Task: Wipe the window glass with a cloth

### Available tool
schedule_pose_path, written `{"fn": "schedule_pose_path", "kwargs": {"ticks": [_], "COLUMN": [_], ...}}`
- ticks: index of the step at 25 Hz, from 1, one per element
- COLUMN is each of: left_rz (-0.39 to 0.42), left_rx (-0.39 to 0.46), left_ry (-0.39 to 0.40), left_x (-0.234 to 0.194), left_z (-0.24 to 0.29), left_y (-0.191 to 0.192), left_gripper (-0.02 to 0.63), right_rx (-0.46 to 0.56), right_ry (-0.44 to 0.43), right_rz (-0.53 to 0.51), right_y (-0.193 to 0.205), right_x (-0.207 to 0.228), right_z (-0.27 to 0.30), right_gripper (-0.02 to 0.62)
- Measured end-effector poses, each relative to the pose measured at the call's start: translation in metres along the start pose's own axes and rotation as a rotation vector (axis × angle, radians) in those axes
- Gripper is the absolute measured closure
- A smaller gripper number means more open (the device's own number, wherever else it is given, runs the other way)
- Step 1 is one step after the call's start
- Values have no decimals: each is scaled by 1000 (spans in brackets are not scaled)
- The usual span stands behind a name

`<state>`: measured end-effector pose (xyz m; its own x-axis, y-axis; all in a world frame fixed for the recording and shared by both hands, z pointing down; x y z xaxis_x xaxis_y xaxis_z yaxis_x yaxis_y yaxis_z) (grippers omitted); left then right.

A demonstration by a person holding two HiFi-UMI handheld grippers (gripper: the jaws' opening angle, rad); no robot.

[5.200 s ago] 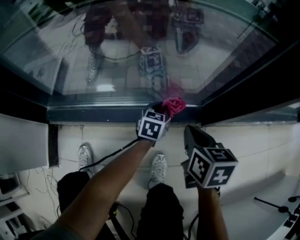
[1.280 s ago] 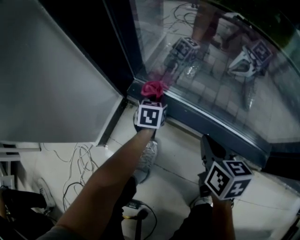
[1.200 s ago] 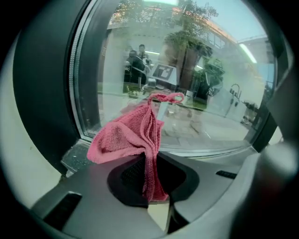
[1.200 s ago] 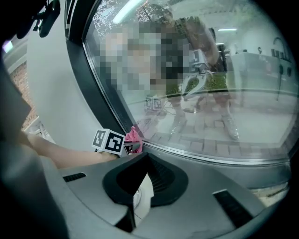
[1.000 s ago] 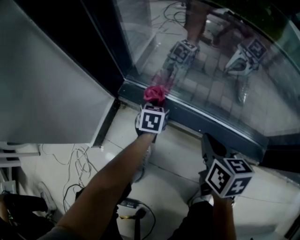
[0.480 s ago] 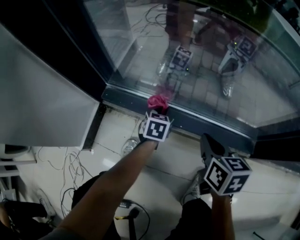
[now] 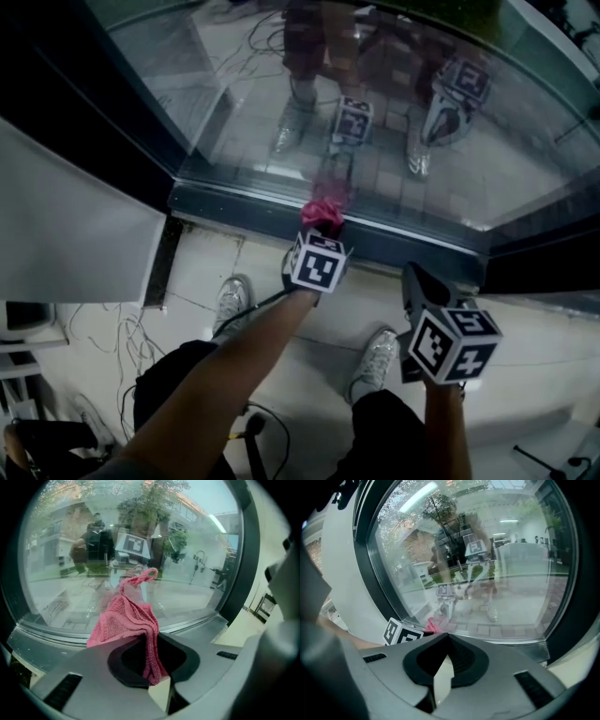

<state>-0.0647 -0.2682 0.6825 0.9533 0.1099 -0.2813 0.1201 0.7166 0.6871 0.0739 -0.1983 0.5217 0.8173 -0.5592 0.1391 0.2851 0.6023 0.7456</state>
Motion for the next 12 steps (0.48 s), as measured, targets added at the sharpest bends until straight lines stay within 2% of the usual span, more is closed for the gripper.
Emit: {"fn": "schedule_pose_path", "kwargs": {"ticks": [12], "left_rz": [27], "left_rx": [-41], "left_ry": [122], "left_x": [120], "left_z": [42], "left_y": [9], "left_gripper": [554], "right_rx": [8], "right_ry": [78], "right_rz": [35], "right_y": [32], "right_x": [65], "right_z": [-41], "right_gripper": [603]}}
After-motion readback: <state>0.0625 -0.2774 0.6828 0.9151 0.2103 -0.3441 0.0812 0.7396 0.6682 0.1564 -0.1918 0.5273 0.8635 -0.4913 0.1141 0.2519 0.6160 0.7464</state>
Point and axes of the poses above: the fingertips, and each gripper's own axes: z forward along the fingers, x to its right, y out of its underside, the point moved 2 cm from there along -z, backward along the fingers, and after that the axes turned 10 degrees about -z, right-handed, at the moved point
